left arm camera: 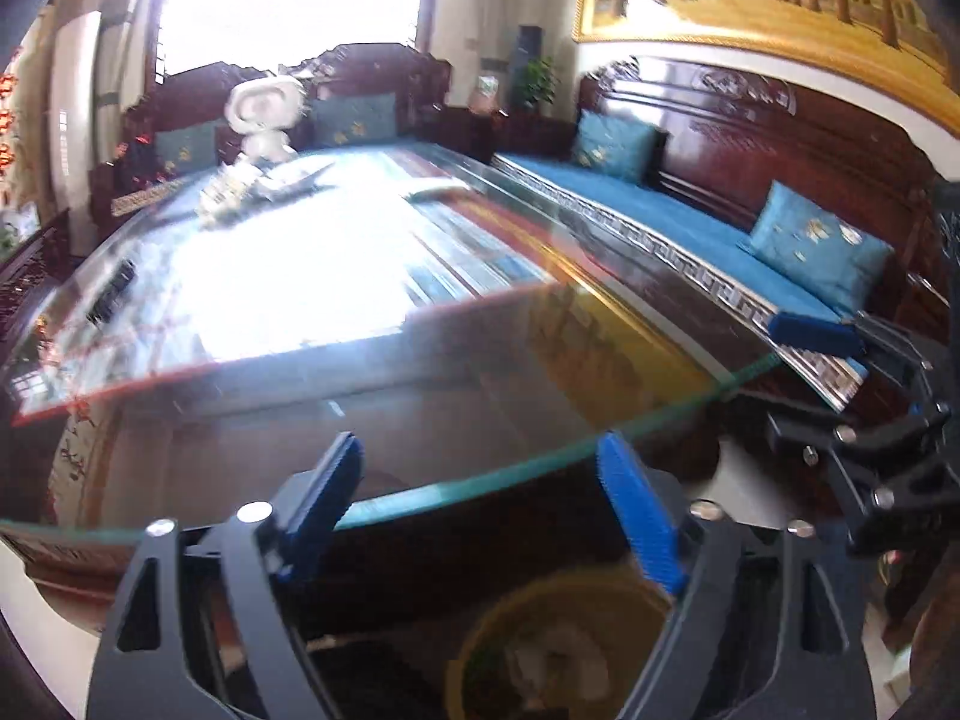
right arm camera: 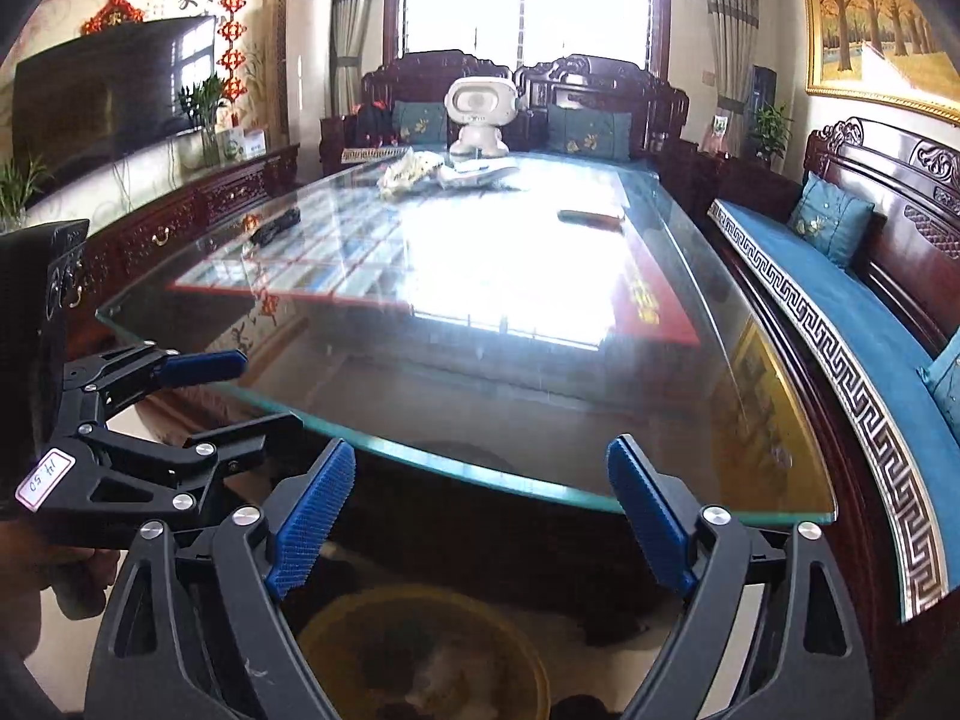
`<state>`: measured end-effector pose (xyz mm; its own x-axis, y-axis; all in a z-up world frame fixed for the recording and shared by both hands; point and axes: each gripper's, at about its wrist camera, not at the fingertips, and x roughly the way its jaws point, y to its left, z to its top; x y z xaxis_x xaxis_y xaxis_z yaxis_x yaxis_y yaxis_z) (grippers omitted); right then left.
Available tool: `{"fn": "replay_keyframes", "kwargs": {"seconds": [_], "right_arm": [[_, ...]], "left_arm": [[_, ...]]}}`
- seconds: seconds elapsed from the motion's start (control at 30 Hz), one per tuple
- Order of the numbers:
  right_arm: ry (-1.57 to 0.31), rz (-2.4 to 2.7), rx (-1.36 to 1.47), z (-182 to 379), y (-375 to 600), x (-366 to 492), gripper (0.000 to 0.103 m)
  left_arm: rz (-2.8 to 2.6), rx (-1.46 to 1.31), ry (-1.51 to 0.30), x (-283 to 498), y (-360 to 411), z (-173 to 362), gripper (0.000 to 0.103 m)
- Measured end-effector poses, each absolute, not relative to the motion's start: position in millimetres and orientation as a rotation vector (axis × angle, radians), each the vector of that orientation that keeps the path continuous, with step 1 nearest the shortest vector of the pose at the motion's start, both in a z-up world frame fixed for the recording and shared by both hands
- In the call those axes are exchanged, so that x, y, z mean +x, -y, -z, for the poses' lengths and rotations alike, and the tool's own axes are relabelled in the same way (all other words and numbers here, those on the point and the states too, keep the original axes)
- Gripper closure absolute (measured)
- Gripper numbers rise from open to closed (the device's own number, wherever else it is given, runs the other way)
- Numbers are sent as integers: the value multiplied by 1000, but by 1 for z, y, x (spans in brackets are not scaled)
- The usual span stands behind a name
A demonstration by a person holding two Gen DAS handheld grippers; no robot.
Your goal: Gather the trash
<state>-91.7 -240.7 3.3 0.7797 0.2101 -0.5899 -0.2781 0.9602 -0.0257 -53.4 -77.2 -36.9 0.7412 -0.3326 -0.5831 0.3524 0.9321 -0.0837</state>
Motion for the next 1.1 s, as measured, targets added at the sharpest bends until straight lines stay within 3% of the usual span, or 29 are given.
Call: {"fn": "replay_keyframes", "kwargs": {"seconds": [0.1, 0.53, 0.8, 1.1], "right_arm": [[-604, -243, -103, -9, 237, -69, 13], [-457, -113, 37, -27, 241, 35, 8], [-602, -116, 88, 13, 235, 100, 8], [-627, -119, 73, 23, 231, 112, 8]], "left_arm": [[312, 20, -599, -31, 74, 24, 7], [120, -13, -512, 82, 61, 2, 4], [100, -46, -665, 151, 64, 34, 4], [44, -71, -640, 150, 50, 36, 4]]}}
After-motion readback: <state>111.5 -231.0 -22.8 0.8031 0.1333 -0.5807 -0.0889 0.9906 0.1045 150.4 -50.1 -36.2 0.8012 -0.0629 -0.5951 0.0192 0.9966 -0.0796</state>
